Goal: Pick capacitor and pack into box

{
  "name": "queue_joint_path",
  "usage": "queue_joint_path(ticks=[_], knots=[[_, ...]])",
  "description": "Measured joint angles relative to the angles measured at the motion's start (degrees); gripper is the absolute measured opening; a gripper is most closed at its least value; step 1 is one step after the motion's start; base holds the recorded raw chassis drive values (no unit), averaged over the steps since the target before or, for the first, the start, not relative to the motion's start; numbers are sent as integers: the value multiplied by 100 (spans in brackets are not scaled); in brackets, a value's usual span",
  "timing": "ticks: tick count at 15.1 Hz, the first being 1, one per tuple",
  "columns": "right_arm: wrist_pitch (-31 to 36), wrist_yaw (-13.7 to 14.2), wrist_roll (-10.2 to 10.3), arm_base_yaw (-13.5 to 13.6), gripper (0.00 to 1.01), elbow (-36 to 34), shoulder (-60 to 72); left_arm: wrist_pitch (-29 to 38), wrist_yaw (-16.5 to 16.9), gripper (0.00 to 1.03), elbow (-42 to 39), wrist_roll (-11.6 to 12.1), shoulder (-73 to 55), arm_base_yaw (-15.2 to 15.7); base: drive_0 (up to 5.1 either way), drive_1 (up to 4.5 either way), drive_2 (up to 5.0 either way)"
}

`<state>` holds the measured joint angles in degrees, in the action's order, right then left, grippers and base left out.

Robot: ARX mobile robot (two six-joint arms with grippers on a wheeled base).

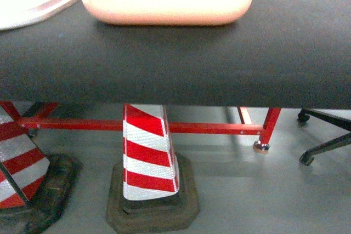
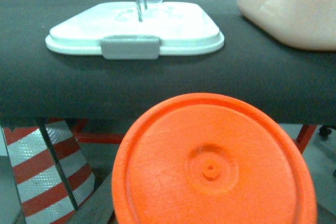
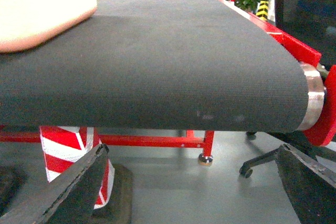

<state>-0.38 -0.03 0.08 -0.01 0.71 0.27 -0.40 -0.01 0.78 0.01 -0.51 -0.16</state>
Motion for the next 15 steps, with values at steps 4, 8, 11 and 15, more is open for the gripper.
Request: queue_joint_path(ticks=[4,8,11,15], knots=[[11,0,2,0,98,0,0,-2,-7,44,0,-4,0,0,0,0,0],[7,-2,4,0,98,0,0,0,0,44,0,4,0,0,0,0,0],[28,2,2,0,98,0,0,11,-4,44,0,-4,0,0,0,0,0],[22,2,9,0,98,0,0,-15,2,44,0,0,0,0,0,0,0]])
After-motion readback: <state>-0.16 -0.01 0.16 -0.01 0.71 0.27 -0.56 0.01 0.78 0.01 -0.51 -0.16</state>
